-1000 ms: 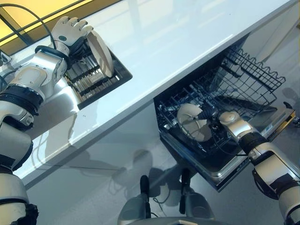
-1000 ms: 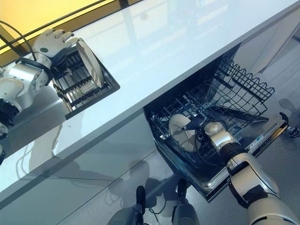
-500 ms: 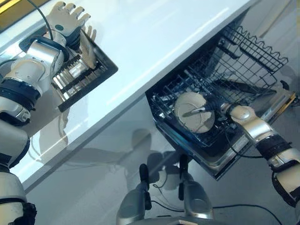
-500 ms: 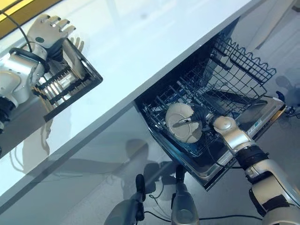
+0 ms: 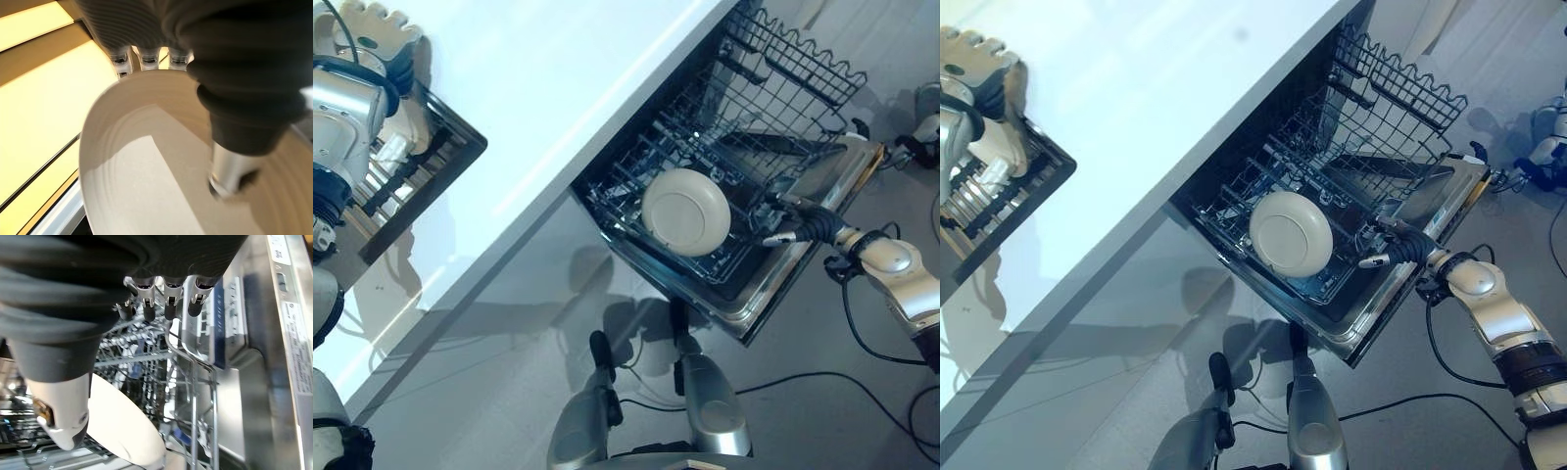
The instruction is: Pick up plates and place into dishwasher.
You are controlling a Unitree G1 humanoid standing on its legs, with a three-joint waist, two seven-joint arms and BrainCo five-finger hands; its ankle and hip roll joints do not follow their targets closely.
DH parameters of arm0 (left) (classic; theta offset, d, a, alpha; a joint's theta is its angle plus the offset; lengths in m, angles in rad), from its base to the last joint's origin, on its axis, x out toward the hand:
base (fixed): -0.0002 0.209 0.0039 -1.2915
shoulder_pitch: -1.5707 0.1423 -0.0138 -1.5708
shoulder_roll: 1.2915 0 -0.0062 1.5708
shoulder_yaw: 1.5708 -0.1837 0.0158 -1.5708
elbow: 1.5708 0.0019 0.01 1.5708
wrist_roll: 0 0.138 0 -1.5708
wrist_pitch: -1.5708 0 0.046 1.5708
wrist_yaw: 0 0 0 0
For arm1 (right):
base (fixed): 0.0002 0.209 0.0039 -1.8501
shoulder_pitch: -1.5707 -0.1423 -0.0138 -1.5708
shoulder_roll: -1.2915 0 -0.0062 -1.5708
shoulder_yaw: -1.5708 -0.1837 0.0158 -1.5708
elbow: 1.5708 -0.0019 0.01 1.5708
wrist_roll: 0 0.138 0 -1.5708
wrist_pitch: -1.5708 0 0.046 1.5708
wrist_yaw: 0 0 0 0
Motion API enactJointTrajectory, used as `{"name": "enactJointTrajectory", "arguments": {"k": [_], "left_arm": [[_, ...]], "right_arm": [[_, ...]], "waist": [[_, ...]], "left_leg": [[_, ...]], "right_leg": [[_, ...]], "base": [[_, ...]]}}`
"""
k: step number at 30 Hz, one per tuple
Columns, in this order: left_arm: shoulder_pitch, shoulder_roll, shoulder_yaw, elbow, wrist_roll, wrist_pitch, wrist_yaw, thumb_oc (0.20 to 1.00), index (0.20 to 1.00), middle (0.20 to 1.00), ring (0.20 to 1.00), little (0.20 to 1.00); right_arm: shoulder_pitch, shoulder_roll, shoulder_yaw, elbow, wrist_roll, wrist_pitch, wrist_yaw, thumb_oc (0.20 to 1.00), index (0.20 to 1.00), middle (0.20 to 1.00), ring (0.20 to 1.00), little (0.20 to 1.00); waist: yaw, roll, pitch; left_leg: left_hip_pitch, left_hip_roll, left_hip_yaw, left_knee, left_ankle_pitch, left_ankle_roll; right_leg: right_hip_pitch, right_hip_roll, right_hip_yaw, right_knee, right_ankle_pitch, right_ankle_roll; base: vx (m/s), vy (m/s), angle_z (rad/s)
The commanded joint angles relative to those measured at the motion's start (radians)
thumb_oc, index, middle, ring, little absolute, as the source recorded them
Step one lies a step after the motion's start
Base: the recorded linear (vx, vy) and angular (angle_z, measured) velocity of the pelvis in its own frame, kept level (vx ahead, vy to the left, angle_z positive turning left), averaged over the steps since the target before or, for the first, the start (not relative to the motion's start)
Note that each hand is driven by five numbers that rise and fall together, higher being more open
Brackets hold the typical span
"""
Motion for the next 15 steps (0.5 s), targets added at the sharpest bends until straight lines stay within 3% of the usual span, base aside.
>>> {"name": "enactJointTrajectory", "arguments": {"k": [1,15], "left_arm": [[-0.089,0.111,-0.018,0.075,0.015,0.054,-0.092,0.200,0.200,0.200,0.200,0.200],[-0.067,0.128,0.003,0.091,-0.019,-0.004,-0.127,0.200,0.200,0.200,0.200,0.200]], "right_arm": [[-0.027,-0.050,-0.092,-0.084,0.050,-0.056,0.005,1.000,1.000,1.000,1.000,1.000],[-0.032,-0.024,-0.058,-0.079,0.031,-0.058,-0.002,1.000,1.000,1.000,1.000,1.000]], "waist": [[-0.011,-0.019,0.022],[0.000,0.014,-0.023]], "left_leg": [[-0.067,-0.035,0.027,0.101,-0.108,0.023],[-0.010,-0.036,0.020,0.047,-0.102,0.020]], "right_leg": [[-0.017,-0.050,0.011,0.076,-0.124,0.105],[0.029,-0.053,-0.009,0.062,-0.135,0.107]], "base": [[-0.01,0.013,-0.08],[0.01,-0.019,0.00]]}}
